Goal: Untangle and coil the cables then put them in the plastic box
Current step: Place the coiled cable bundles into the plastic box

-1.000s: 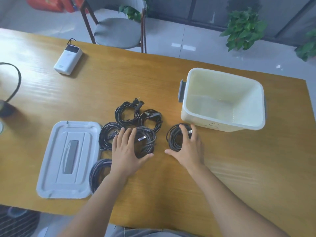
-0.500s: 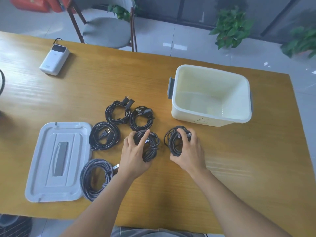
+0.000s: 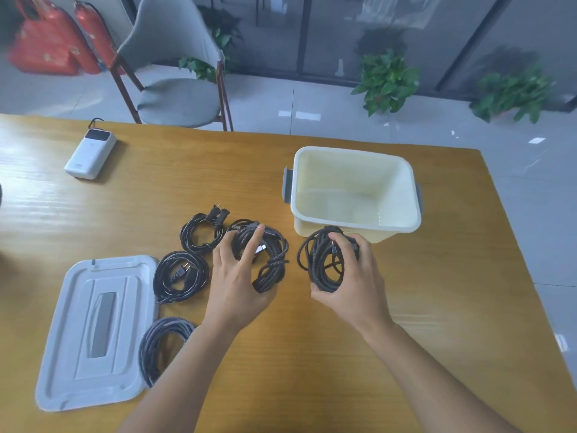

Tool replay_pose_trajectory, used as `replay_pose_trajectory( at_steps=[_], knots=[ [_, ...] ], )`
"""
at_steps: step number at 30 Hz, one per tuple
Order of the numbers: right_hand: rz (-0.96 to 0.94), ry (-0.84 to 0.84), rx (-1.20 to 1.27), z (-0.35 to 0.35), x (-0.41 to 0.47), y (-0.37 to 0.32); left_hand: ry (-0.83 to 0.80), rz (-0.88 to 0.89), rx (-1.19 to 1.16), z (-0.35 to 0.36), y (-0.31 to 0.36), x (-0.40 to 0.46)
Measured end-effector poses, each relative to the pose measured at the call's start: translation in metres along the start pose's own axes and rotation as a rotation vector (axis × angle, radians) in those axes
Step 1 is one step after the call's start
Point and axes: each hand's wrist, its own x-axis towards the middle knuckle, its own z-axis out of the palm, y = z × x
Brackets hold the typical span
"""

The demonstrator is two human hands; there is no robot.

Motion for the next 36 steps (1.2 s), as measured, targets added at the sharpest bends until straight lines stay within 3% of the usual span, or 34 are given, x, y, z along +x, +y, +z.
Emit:
replay_pose_trajectory(
  at_steps=[9, 13, 25, 30, 36],
  knots=[
    [-0.013, 0.206, 0.091, -0.075, 0.050, 0.005, 0.043, 0.166, -0.031, -0.028, 0.062, 0.066],
    [0.032, 0.211, 0.052, -0.088, 0.093, 0.029, 0.021, 0.203, -0.019, -0.020, 0.094, 0.109],
    [0.181, -0.026, -0.068, -0.052, 0.171, 0.088, -0.220, 0.094, -0.040, 0.060, 0.124, 0.203],
    [0.192, -0.139, -0.132, -0.034, 0.166, 0.096, -0.350, 0.028, 0.048, 0.075, 0.112, 0.194],
    [0.184, -0.285, -0.176, -0.028, 0.138, 0.087, -0.394, 0.002, 0.094, 0.075, 0.098, 0.158]
  ],
)
